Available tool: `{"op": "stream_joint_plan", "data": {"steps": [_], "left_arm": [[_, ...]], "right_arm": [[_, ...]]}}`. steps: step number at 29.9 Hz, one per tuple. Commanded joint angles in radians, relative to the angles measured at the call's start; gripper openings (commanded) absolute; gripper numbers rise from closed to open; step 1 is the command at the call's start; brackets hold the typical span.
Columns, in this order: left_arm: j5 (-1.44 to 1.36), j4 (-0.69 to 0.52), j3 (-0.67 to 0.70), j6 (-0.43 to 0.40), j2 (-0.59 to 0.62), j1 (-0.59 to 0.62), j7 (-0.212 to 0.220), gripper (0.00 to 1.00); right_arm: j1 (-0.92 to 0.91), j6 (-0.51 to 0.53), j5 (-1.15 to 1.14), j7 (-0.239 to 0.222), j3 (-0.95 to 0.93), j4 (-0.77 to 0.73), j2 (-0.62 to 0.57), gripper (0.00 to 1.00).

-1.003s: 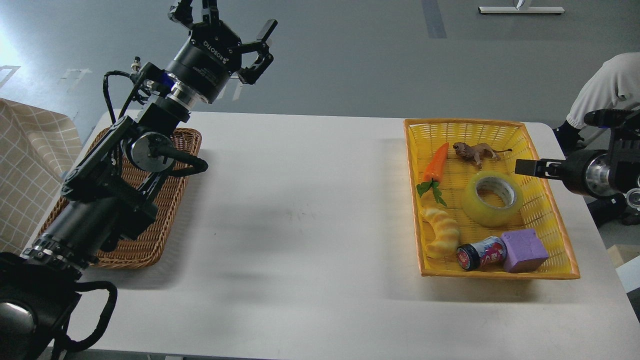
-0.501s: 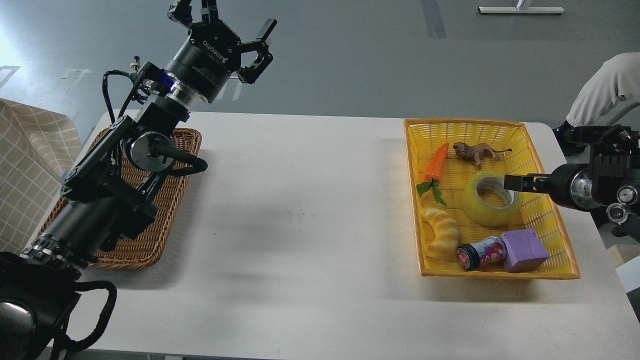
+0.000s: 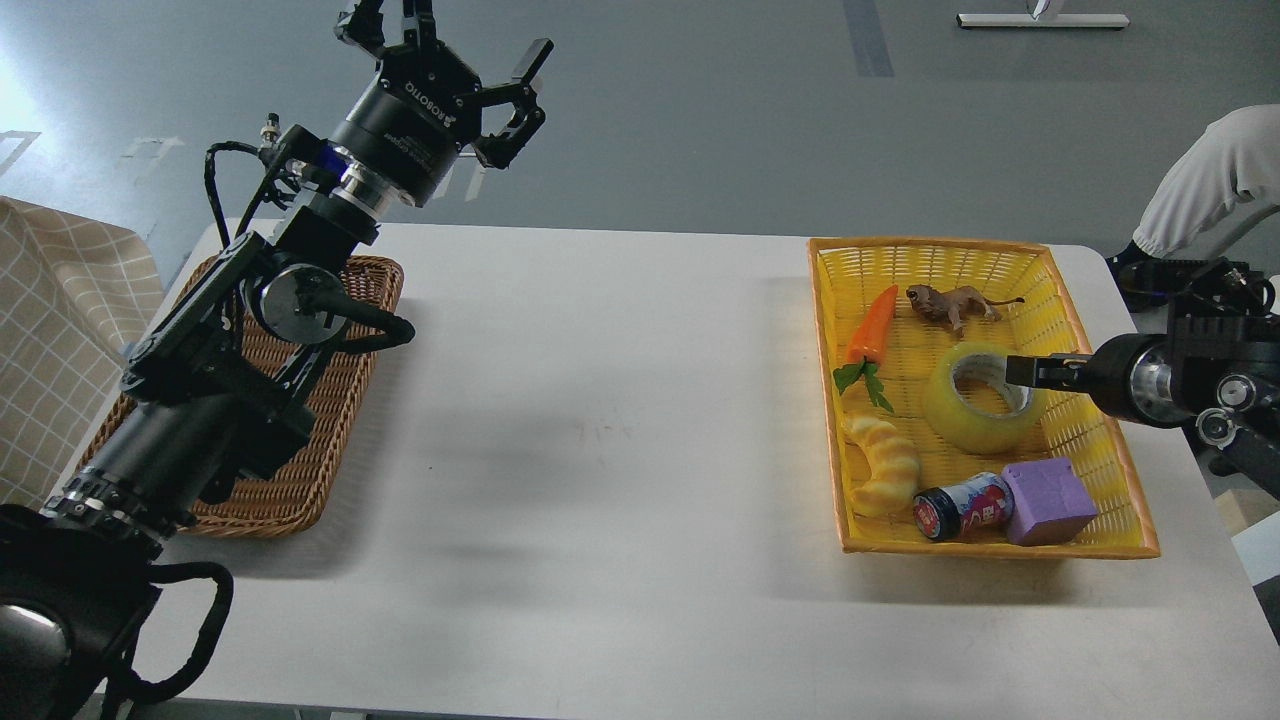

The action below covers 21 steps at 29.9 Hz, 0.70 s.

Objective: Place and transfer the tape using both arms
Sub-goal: 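Close the right gripper inside the tape roll's hole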

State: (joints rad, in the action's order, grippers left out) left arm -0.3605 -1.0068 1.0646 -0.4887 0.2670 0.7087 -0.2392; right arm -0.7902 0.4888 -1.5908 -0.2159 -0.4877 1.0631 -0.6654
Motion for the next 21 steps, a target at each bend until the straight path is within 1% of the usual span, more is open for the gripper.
{"op": "stream_joint_plan", "data": {"steps": [1,3,4,9,10,11,18,20,21], "left_arm": [[0.0,0.0,0.0,0.0,0.0,-0.001,0.0,0.98],[0.0,-0.001,0.0,0.0,0.0,-0.001,0.0,0.98],[0.0,0.0,0.0,0.0,0.0,-0.001,0.0,0.98],[0.0,0.0,0.0,0.0,0.0,-0.001,0.0,0.98],[0.0,0.0,0.0,0.0,0.0,-0.001,0.0,0.98],[0.0,0.0,0.0,0.0,0.0,-0.001,0.0,0.98],[0.0,0.0,0.0,0.0,0.001,-0.005,0.0,0.98],[0.0,-0.001,0.0,0.0,0.001,-0.005,0.0,0.98],[0.002,0.0,0.0,0.0,0.004,-0.006,0.0,0.98]], "right_arm": [[0.002,0.0,0.002,0.001,0.001,-0.002,0.006,0.74],[0.005,0.0,0.0,0.001,0.001,-0.002,0.009,0.72],[0.006,0.0,0.002,0.003,0.001,-0.002,0.009,0.68],[0.006,0.0,0.002,0.003,0.027,-0.009,0.018,0.67],[0.006,0.0,0.002,0.004,0.029,-0.015,0.02,0.61],[0.006,0.0,0.002,0.004,0.031,-0.02,0.02,0.59],[0.006,0.0,0.002,0.004,0.037,-0.032,0.038,0.58],[0.006,0.0,0.002,0.004,0.037,-0.04,0.046,0.56],[0.005,0.0,0.002,0.003,0.037,-0.051,0.052,0.52]]}}
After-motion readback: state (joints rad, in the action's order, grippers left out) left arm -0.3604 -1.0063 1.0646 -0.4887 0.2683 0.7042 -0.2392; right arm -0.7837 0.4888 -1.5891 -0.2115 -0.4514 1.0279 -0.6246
